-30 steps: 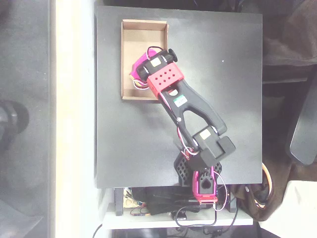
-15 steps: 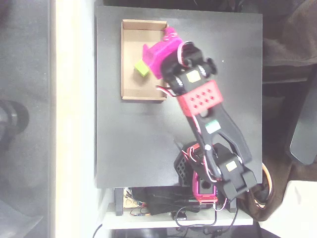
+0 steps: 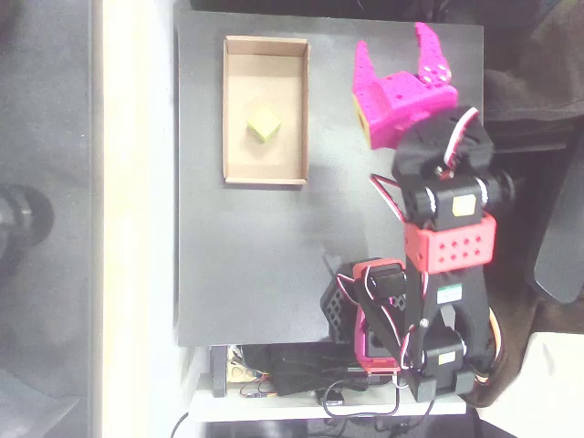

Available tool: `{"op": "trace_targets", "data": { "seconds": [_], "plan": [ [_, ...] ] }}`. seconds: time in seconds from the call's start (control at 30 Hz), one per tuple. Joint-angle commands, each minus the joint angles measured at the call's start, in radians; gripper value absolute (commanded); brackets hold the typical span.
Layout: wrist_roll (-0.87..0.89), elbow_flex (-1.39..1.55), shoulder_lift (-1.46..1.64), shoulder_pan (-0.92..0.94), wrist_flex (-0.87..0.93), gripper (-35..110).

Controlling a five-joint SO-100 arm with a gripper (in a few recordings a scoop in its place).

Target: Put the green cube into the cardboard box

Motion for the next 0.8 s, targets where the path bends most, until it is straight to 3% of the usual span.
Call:
{"op": "trace_targets", "data": {
  "seconds": [0.0,0.37,0.77],
  "plan": [
    [0.008,0.002,0.083,0.041,0.005,26],
    [0.014,0.199,0.299,0.112,0.005,6],
    [0.005,0.695,0.667,0.11,-0.006,4]
  ]
}}
